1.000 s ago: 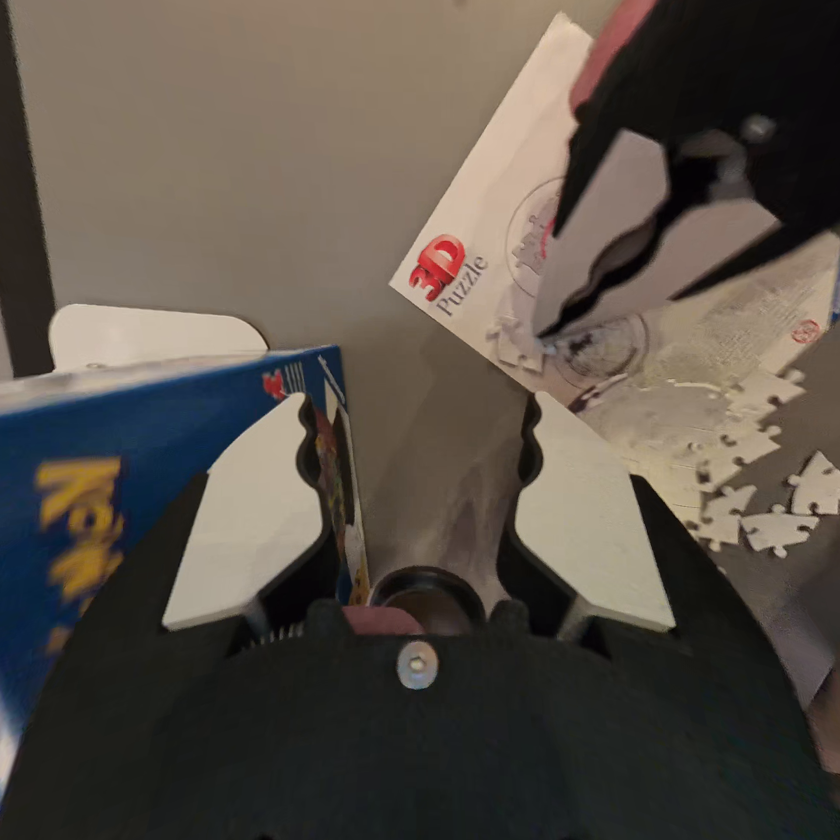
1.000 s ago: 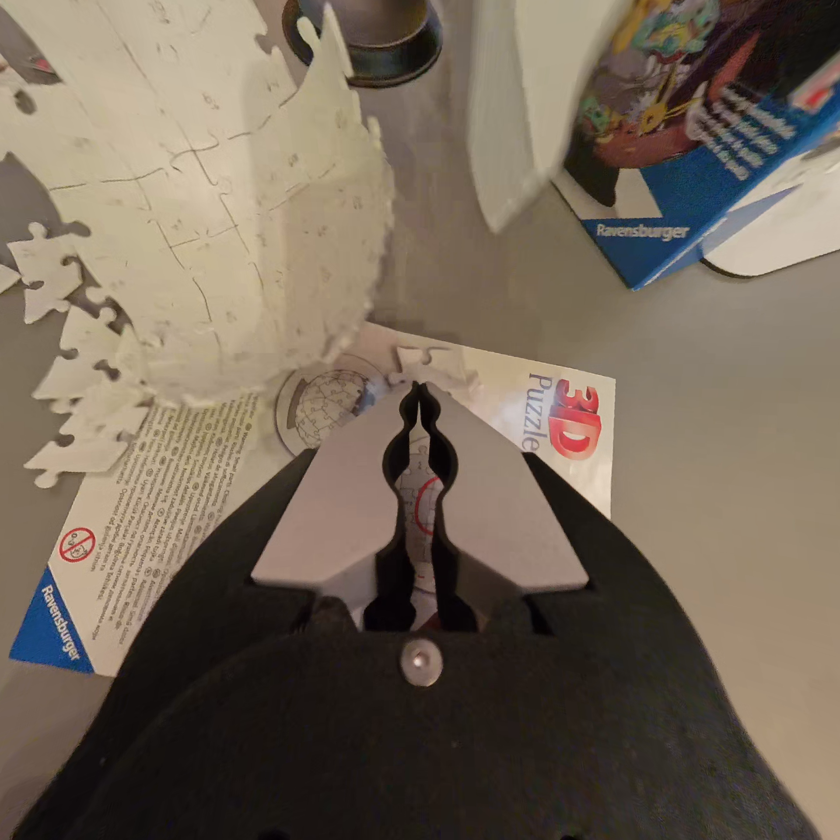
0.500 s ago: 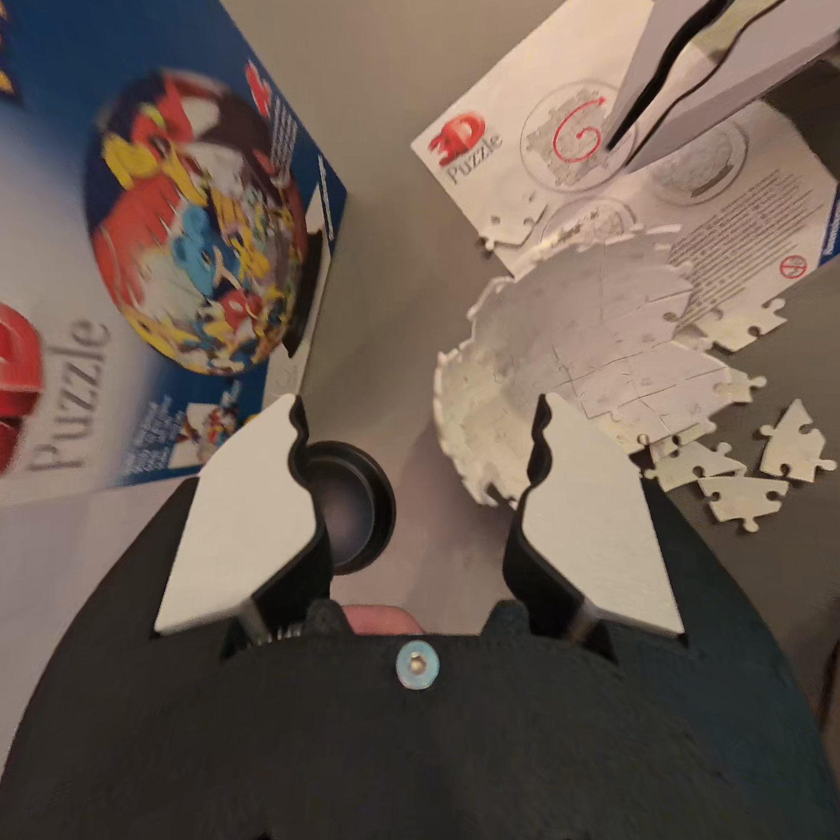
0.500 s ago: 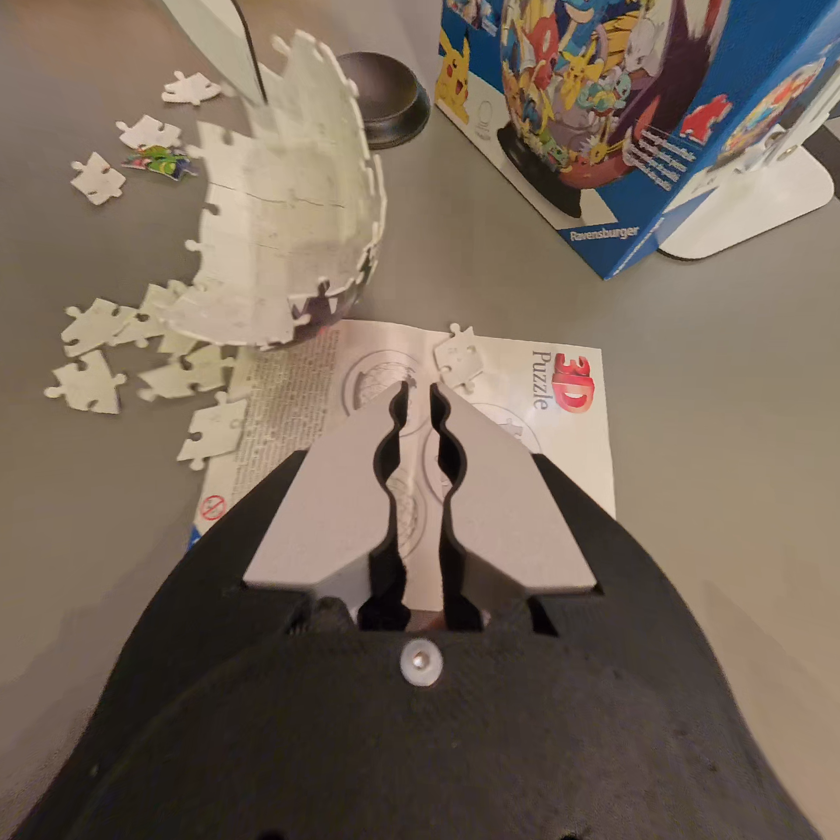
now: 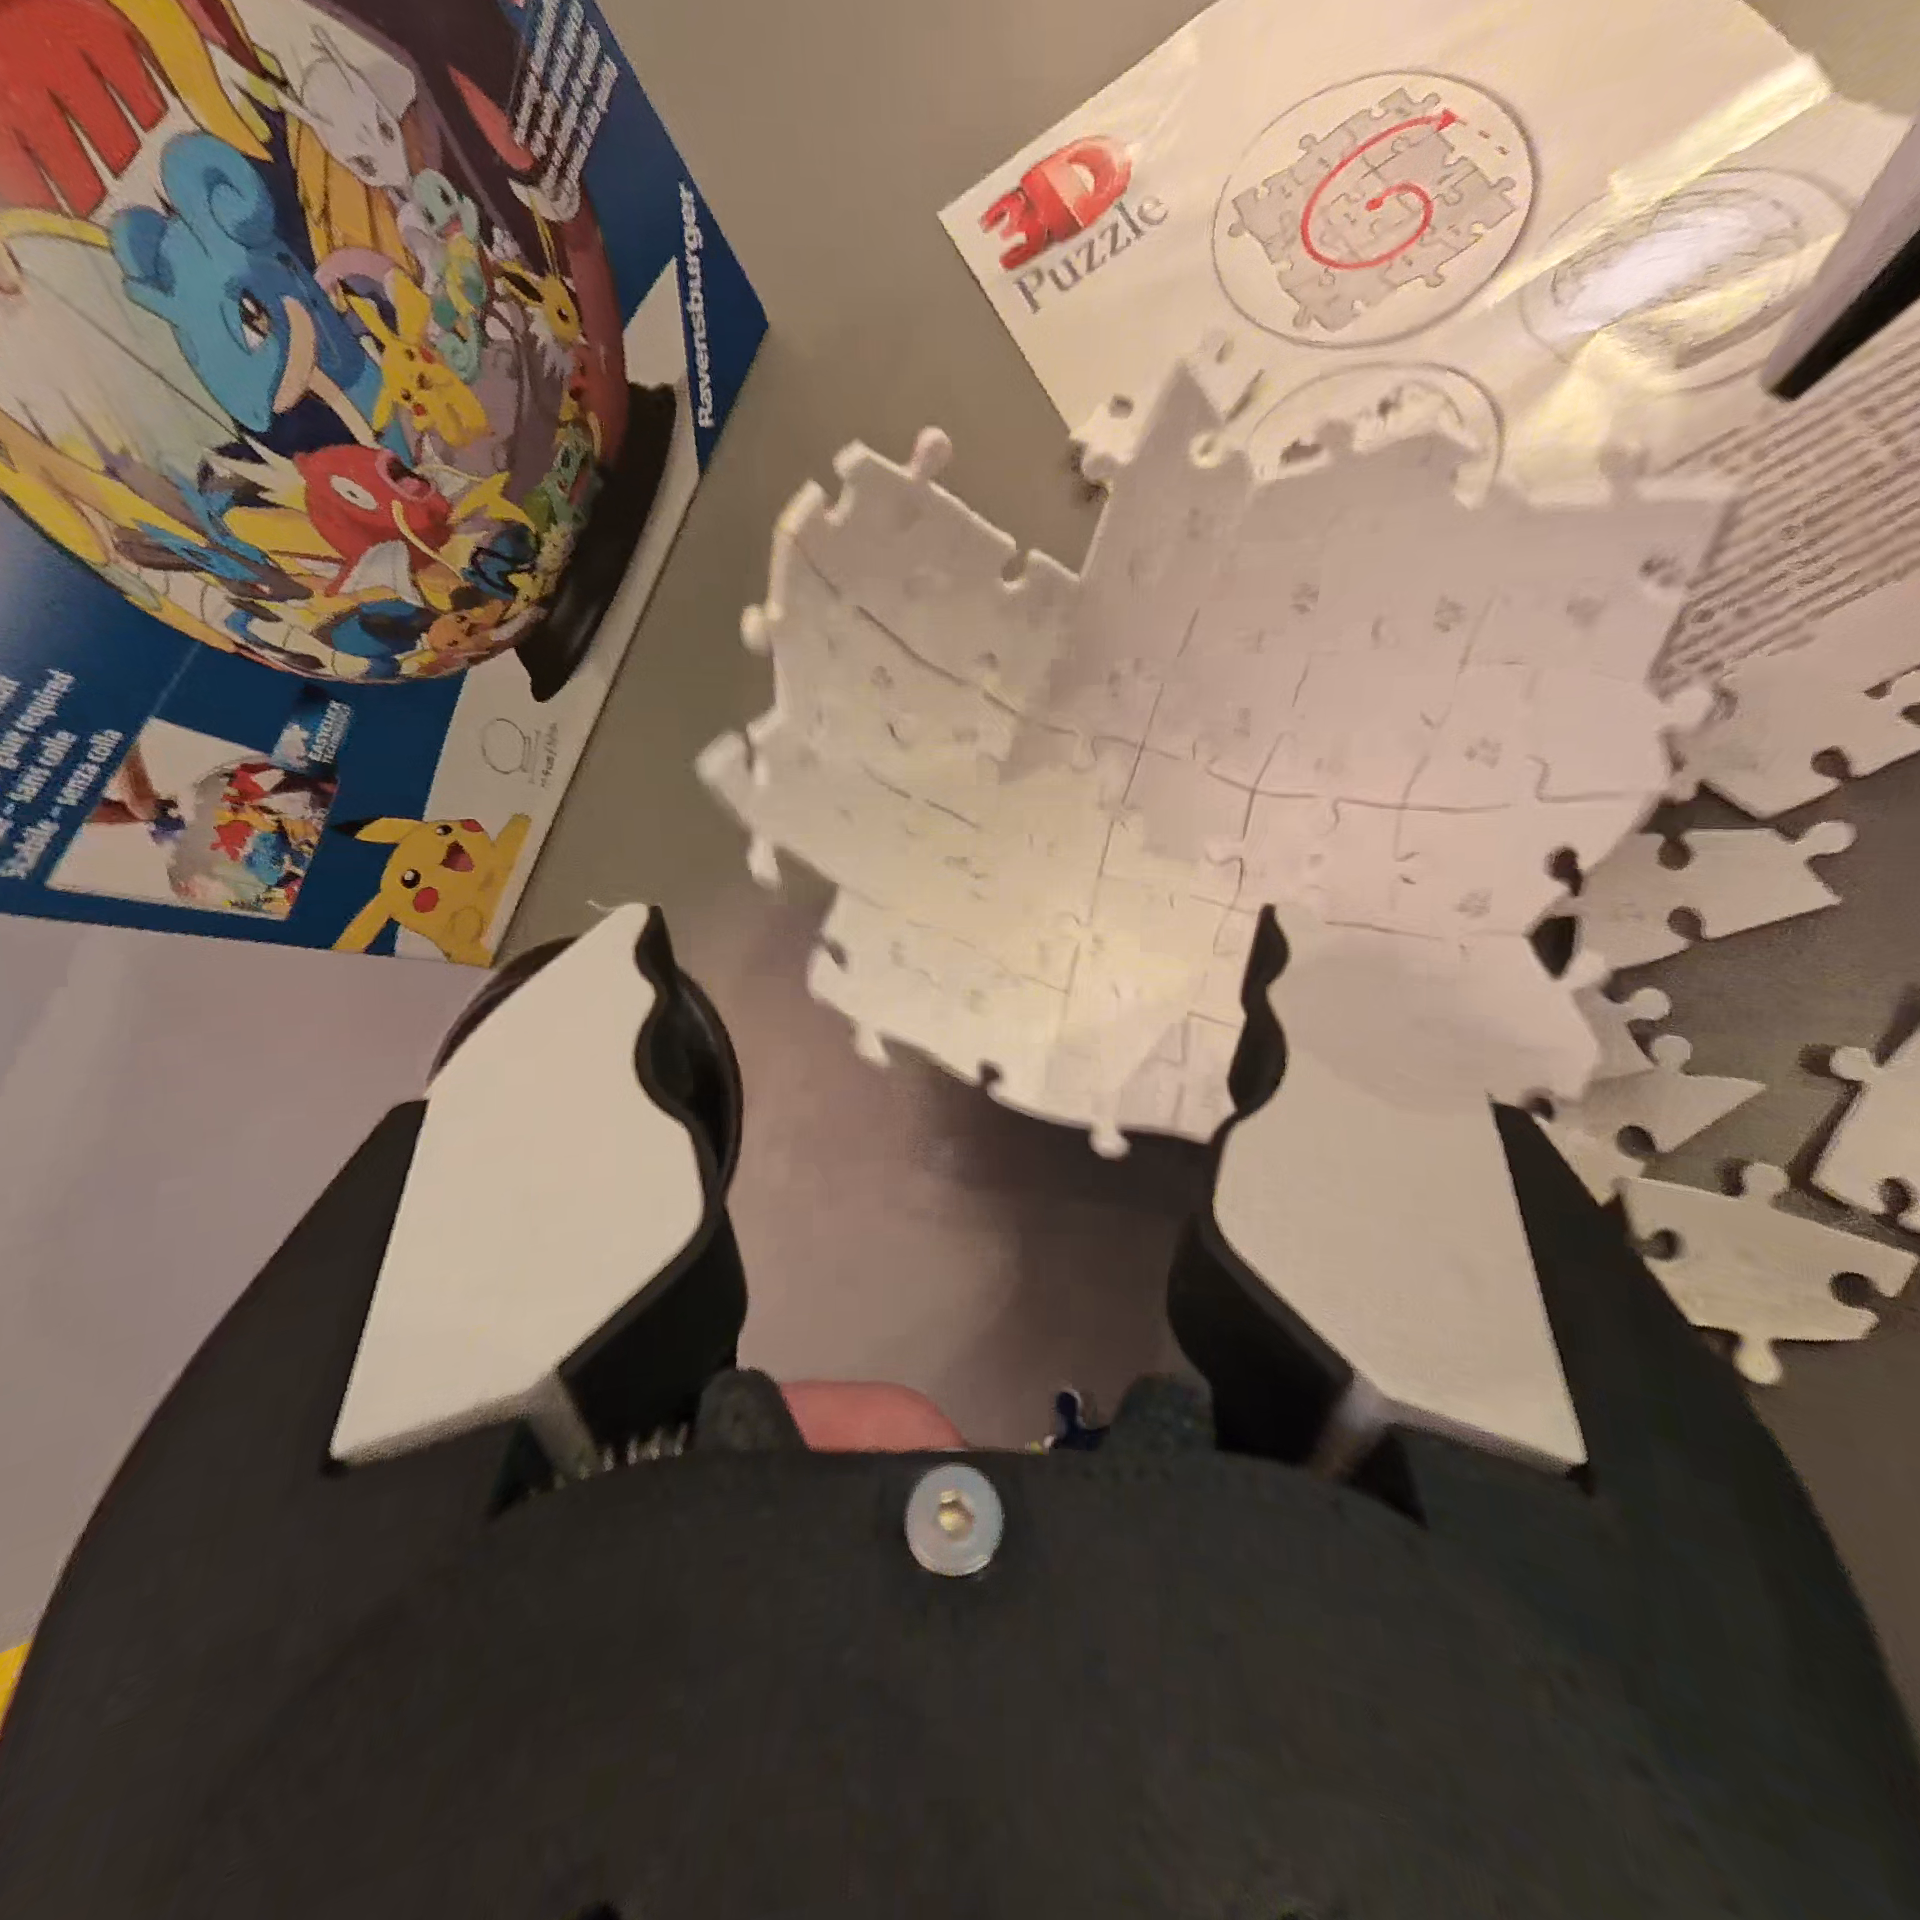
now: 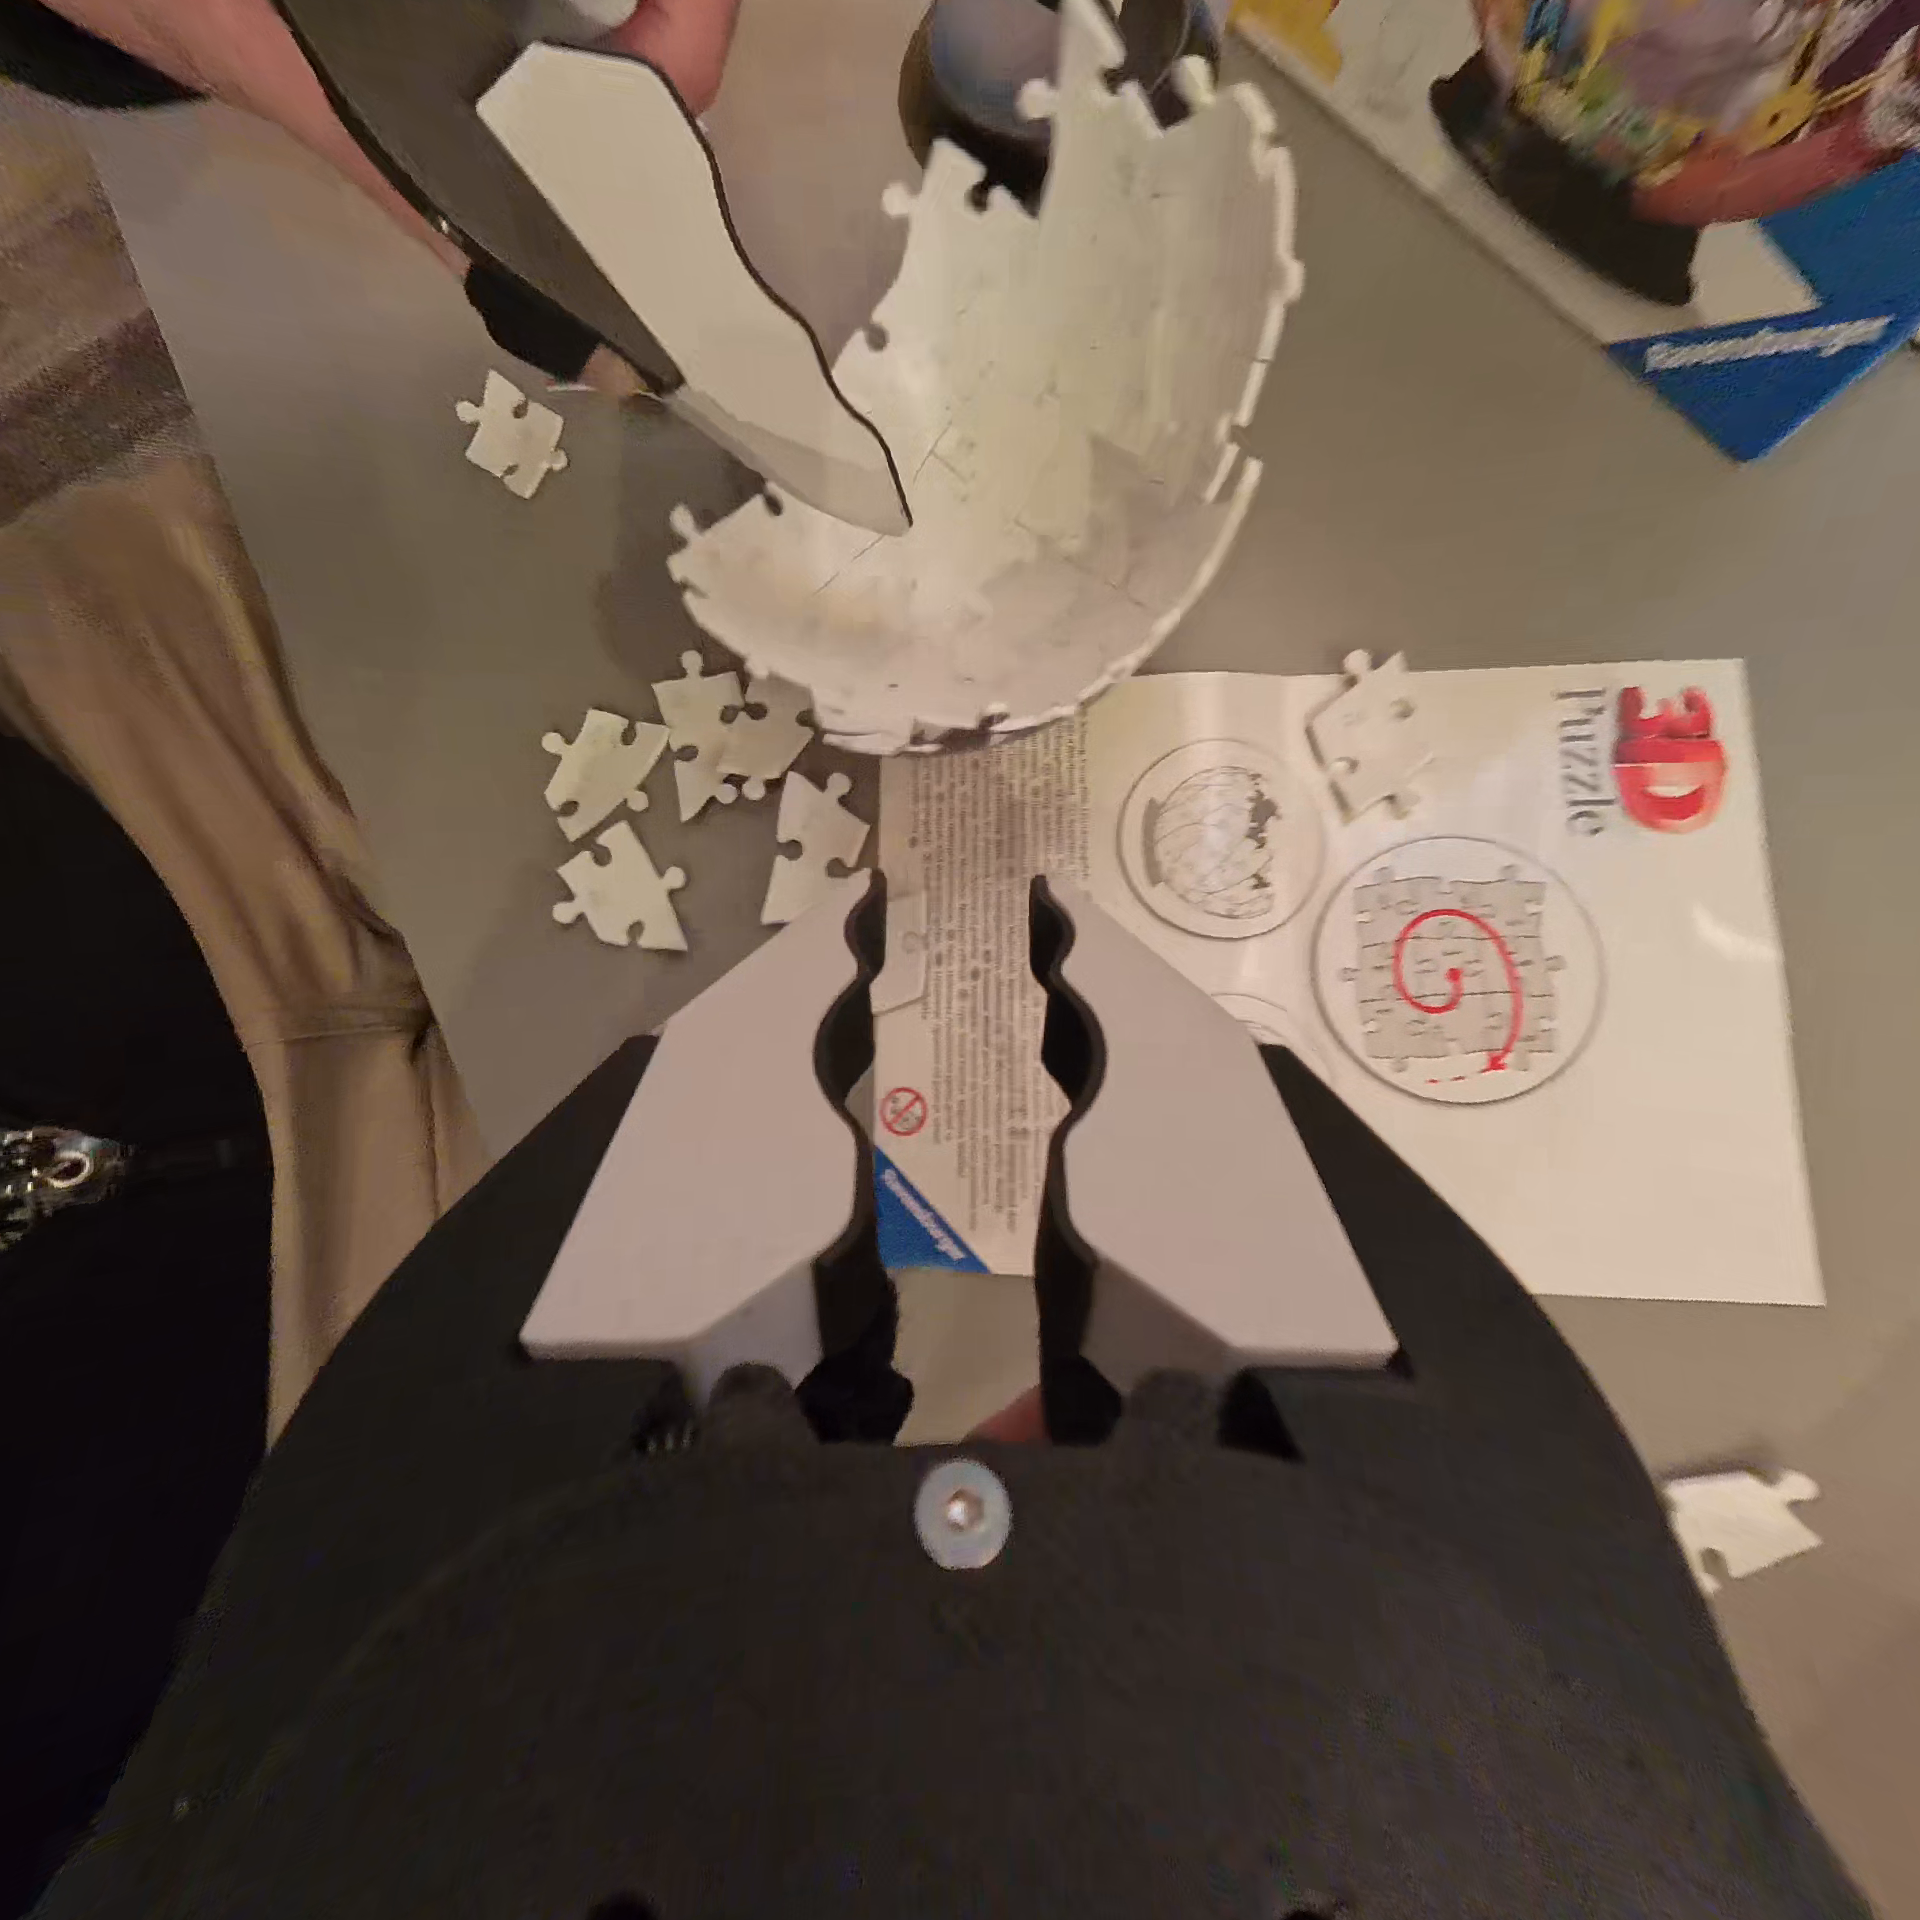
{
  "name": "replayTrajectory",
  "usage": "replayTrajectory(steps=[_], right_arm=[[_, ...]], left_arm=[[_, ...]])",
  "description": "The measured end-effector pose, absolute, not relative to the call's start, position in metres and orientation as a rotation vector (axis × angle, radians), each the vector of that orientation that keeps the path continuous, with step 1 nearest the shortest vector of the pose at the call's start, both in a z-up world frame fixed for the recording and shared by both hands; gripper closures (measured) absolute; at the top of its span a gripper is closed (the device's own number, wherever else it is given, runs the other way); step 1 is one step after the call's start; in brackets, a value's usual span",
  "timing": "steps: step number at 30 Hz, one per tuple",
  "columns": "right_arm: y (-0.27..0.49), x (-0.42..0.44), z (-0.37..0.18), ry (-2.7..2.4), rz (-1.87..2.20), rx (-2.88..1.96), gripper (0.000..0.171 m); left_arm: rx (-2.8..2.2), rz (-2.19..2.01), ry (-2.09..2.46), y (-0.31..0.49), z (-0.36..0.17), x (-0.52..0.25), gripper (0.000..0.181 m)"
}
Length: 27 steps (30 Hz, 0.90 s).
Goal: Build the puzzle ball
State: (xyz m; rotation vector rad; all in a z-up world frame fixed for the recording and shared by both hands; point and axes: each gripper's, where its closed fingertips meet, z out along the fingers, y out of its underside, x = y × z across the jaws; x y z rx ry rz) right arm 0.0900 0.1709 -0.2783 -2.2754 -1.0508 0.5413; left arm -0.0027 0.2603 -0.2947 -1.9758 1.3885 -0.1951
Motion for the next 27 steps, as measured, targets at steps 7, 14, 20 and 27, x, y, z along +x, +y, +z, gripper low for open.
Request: replayTrajectory(steps=[7, 14, 20, 27], right_arm=[[0.176, 0.061, -0.281, -0.752, 0.705, -2.38, 0.128], [0.21, 0.069, -0.291, -0.541, 0.687, -2.406, 0.138], [0.235, 0.062, -0.295, -0.561, 0.671, -2.419, 0.153], [0.256, 0.038, -0.304, -0.654, 0.677, -2.362, 0.162]], left_arm=[[-1.995, -0.171, 1.303, 0.251, -0.307, -0.004, 0.078], [-1.976, -0.247, 1.219, 0.244, -0.289, -0.006, 0.078], [-2.022, -0.272, 1.074, 0.261, -0.28, -0.046, 0.08], [-2.177, -0.539, 0.923, 0.275, -0.283, -0.064, 0.107]])
